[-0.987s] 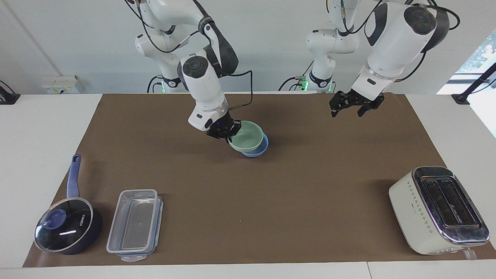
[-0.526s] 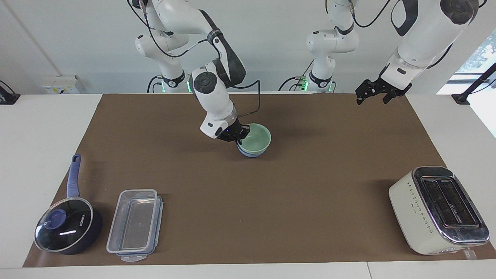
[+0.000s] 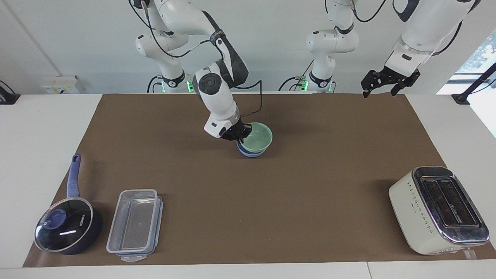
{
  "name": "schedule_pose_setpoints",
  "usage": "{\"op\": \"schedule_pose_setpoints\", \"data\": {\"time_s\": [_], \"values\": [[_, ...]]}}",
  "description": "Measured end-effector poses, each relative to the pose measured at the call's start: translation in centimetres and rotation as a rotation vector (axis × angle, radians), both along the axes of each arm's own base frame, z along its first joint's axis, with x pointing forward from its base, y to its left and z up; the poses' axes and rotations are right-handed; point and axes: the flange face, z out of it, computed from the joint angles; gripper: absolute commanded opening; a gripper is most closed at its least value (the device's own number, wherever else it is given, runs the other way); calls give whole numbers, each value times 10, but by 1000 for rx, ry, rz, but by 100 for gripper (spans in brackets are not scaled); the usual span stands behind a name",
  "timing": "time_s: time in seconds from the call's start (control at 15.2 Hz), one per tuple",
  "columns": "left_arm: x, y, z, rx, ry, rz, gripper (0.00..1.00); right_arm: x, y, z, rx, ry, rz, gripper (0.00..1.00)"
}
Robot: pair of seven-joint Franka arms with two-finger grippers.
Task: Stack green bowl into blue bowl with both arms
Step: 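Carry the green bowl over the blue bowl while the left gripper withdraws, then lower the green bowl into the blue bowl and open the right gripper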
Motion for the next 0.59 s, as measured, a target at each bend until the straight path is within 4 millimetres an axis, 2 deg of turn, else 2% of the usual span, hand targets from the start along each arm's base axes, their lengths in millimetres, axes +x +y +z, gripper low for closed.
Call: {"op": "schedule_pose_setpoints", "data": {"time_s": [0.2, 0.59], "values": [[7, 1, -15, -7, -4, 3, 100, -1, -1, -2, -1, 1, 0, 0], [7, 0, -15, -20, -2, 5, 100, -5, -1, -8, -8, 13, 5, 0]]}}
